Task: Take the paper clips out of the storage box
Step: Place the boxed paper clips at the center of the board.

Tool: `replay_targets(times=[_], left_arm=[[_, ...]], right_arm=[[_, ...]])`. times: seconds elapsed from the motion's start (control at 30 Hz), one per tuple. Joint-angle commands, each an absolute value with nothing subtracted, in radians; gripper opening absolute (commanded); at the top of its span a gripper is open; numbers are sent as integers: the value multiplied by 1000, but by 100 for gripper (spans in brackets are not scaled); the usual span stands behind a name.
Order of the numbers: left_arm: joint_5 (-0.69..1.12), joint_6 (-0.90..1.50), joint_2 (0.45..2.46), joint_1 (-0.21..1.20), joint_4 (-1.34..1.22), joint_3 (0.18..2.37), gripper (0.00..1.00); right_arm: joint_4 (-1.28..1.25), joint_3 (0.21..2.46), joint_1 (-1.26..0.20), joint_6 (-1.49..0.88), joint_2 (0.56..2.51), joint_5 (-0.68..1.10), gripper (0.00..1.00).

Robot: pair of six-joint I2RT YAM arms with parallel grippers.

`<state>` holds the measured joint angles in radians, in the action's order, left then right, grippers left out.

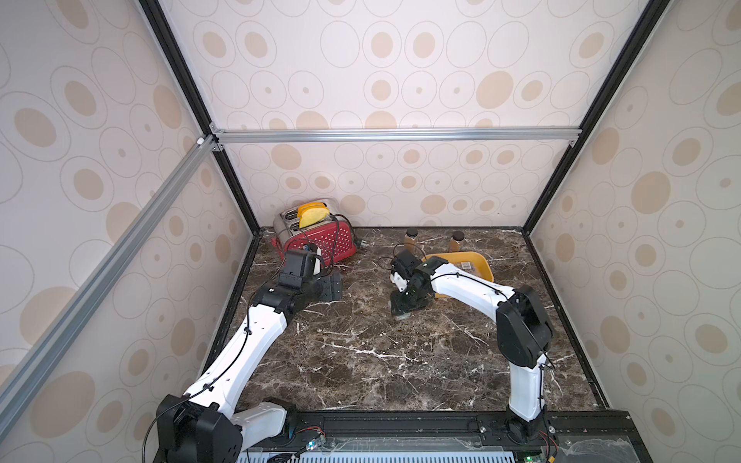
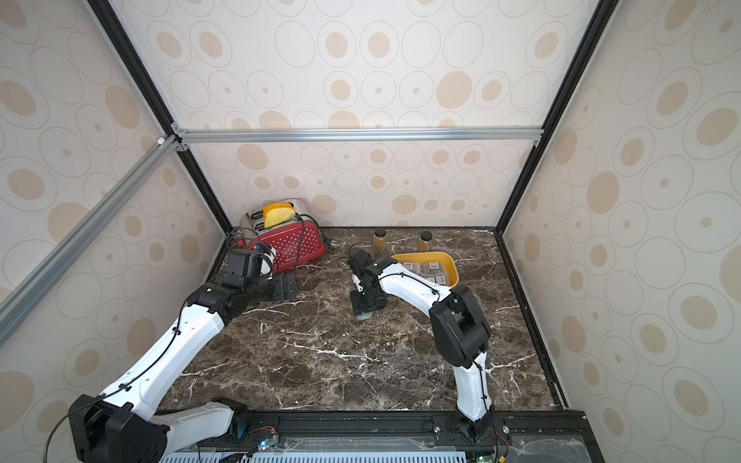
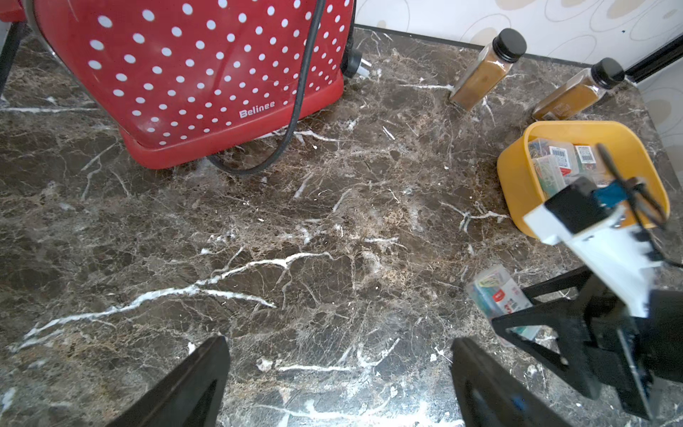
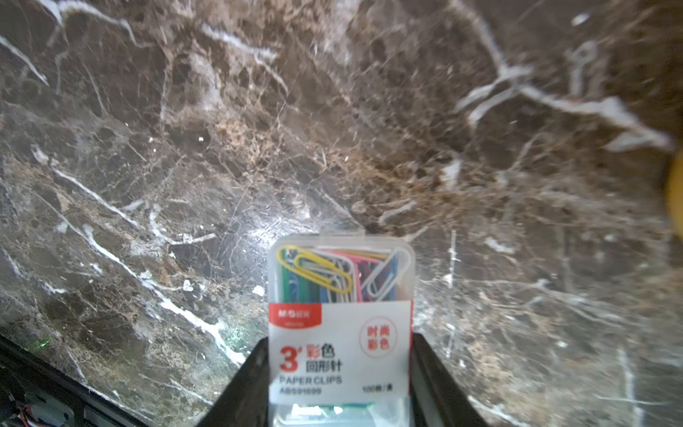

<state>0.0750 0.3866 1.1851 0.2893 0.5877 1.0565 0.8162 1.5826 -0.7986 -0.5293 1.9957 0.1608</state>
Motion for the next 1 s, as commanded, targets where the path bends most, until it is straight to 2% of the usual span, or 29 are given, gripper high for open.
replay_targets(times=[0.0,0.53,0.57,0.63,0.7,0.97], left_arm=[[84,405,1166,297,617,1046,96],[87,417,1154,303,611,1028,96],[88,417,1152,302,608,1026,96],[88,421,1152,303,604,1022,96],[90,421,1156,303,605,1022,96],[93,428,1161,304,599,1011,96]], right_arm=[[785,1582,-810,-580,2020,193,0],[824,1608,-838,-661,2088,104,0],[822,1608,-839,-663,2092,113,2],[828,1612,-840,-665,2100,122,15],[831,1615,-840,-666,2105,126,24],[831,1618,-839,-657,2105,141,42]])
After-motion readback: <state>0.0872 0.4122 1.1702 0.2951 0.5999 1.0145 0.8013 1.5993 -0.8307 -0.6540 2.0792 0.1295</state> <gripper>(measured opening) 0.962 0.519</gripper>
